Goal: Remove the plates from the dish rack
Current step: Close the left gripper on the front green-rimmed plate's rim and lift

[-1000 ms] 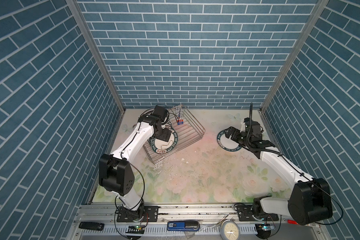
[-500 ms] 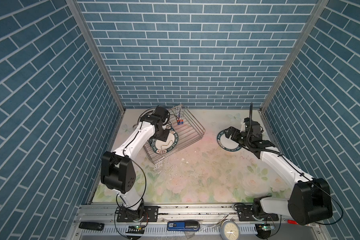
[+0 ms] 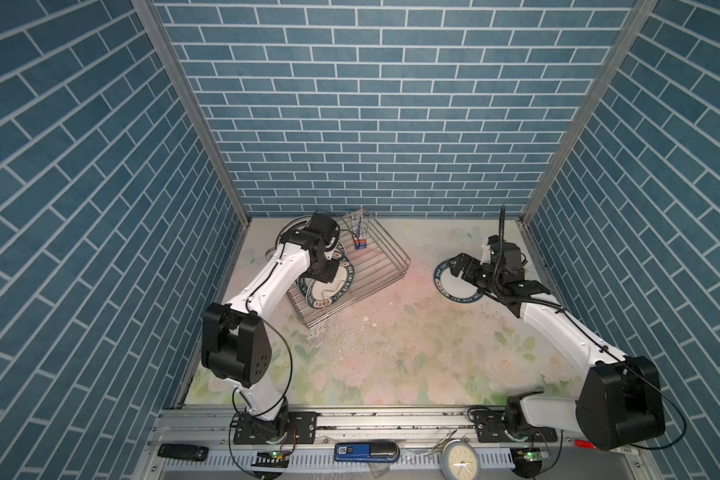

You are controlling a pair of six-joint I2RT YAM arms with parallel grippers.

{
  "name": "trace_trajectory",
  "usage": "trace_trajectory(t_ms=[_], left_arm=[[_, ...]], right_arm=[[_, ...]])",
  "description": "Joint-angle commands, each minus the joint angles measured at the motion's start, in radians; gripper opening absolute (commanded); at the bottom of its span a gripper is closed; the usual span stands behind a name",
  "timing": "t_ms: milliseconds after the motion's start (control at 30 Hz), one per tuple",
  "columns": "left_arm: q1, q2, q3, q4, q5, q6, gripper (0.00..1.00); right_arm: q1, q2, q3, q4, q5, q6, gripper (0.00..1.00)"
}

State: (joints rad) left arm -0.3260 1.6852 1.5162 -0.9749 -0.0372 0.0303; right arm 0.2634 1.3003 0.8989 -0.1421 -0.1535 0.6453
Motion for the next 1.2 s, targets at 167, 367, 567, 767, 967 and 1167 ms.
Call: trace_trajectory(t_ms=[167, 367, 567, 767, 967, 1167], left_arm=[[-0.001, -0.016, 0.001, -0.016, 0.025, -0.01, 0.22], [-0.001, -0.002, 0.011, -0.028, 0.018, 0.0, 0.15], [-0.001, -0.003, 0.012, -0.035, -0.004, 0.008, 0.1], [-0.001, -0.01, 0.017, -0.061, -0.027, 0.002, 0.0], [-0.001, -0.029, 0.03, -0.092, -0.011, 0.006, 0.0], [-0.001, -0.034, 0.032, -0.102, -0.021, 0.008, 0.0]], right_arm=[[-0.002, 0.005, -0.023, 0.005, 0.001, -0.032, 0.99], [-0.004, 0.006, -0.024, 0.007, 0.002, -0.031, 0.99], [-0.006, 0.008, -0.025, 0.008, -0.003, -0.03, 0.99], [-0.007, 0.006, -0.026, 0.007, -0.004, -0.029, 0.99], [-0.007, 0.01, -0.026, 0.011, -0.003, -0.029, 0.99], [-0.009, 0.013, -0.028, 0.013, -0.003, -0.027, 0.99]])
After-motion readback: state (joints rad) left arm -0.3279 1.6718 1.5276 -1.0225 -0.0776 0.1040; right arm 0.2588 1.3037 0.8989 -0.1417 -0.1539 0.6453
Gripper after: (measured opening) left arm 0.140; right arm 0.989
